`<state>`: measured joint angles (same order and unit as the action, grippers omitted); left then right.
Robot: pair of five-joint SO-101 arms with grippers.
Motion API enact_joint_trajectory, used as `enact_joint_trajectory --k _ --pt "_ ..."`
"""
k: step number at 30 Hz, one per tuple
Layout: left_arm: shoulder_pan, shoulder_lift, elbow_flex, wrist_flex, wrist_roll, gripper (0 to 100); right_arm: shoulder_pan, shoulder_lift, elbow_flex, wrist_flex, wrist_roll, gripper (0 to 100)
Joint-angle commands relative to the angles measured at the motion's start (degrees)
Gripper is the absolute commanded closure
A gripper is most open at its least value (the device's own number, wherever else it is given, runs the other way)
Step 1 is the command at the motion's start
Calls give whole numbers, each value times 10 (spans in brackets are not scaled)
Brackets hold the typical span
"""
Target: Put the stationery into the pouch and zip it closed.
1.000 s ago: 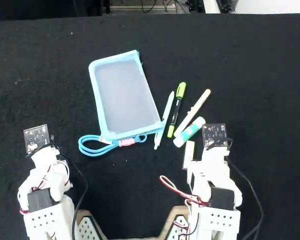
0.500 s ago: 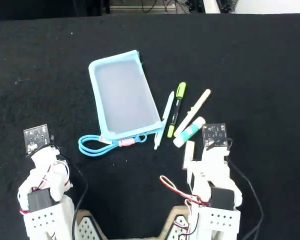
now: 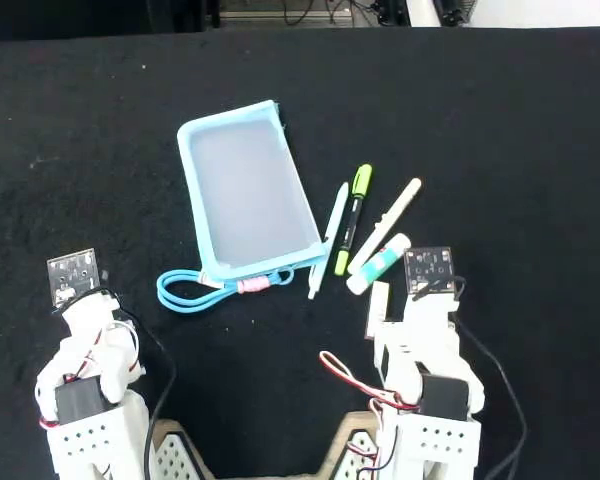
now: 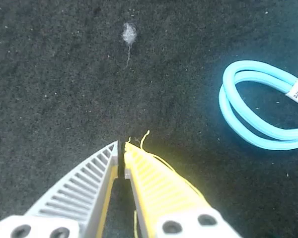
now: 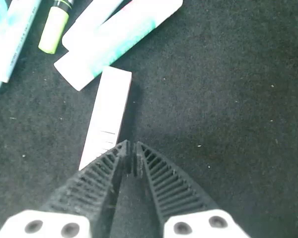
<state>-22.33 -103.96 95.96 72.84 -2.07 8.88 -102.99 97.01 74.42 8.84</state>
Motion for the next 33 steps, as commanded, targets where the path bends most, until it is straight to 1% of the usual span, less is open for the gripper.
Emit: enact_joint_trajectory --k 1,6,8,13,14,18,22,23,24,26,28,30,32,33 --pt "-3 -4 14 2 -6 970 10 -55 -5 4 -5 986" --pt "-1 -4 14 2 -6 967 3 -55 -5 -9 -5 986" --pt "-1 -4 14 2 -6 967 -11 -55 -5 -52 -5 986" --pt "-1 -4 14 2 -5 967 -16 -55 -5 -171 -2 986" --pt "-2 -4 14 2 -5 967 -16 -55 -5 -184 -4 986" --pt "-2 -4 14 2 -4 969 -17 -55 -5 -181 -2 986" --pt "8 -5 14 -3 -4 970 -11 -55 -5 -234 -1 986" --pt "15 -5 12 -22 -4 970 -11 -55 -5 -245 -1 986" --pt "16 -5 9 -58 -7 970 -11 -55 -5 -255 -1 986" --pt "-7 -5 7 -150 -8 969 -10 -54 -5 -273 0 986" --pt "-44 -5 8 -255 -9 966 14 -54 -11 -285 4 986" --pt "-62 -4 14 -344 -31 966 54 -54 -27 -290 26 986" --pt "-62 -4 14 -367 -68 966 86 -54 -47 -286 47 986" --pt "-50 -5 14 -370 -84 966 96 -54 -57 -286 54 986"
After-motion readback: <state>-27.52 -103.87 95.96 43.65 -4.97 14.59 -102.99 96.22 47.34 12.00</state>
